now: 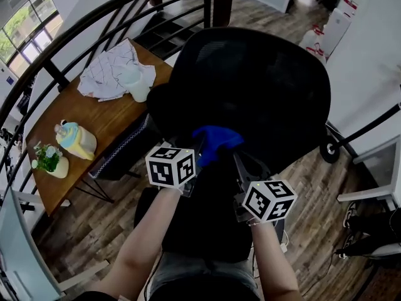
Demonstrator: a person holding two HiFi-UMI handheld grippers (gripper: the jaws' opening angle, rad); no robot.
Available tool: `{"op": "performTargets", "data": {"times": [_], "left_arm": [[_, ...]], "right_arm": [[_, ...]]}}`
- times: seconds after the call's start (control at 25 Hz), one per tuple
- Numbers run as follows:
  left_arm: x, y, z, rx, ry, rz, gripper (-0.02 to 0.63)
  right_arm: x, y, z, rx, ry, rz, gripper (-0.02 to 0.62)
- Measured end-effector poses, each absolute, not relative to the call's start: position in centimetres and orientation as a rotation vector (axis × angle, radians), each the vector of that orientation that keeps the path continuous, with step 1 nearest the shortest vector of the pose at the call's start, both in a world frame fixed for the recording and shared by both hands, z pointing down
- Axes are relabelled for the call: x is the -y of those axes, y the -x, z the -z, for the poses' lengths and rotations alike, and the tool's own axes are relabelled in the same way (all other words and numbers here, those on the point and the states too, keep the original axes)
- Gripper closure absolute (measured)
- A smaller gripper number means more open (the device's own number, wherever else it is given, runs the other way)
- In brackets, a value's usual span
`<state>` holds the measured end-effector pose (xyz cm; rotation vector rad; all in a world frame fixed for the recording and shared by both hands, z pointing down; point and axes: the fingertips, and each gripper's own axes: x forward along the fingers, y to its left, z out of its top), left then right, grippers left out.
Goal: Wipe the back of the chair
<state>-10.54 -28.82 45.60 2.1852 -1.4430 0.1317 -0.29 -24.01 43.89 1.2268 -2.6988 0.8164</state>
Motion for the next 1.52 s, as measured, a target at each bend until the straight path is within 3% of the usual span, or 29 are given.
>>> {"op": "performTargets", "data": {"times": [0.88, 1.52], "left_arm": [[28.0, 22.1, -46.4, 1.656, -2.045, -0.116, 0.54], [23.5, 24.4, -45.2, 1.808, -1.981, -0.059, 0.54]], "right_arm": [[23.5, 9.3, -45.3, 2.723, -1.011, -0.842, 0.566], [21.5, 5.8, -47.3, 2.671, -1.101, -0.893, 0.566]]}}
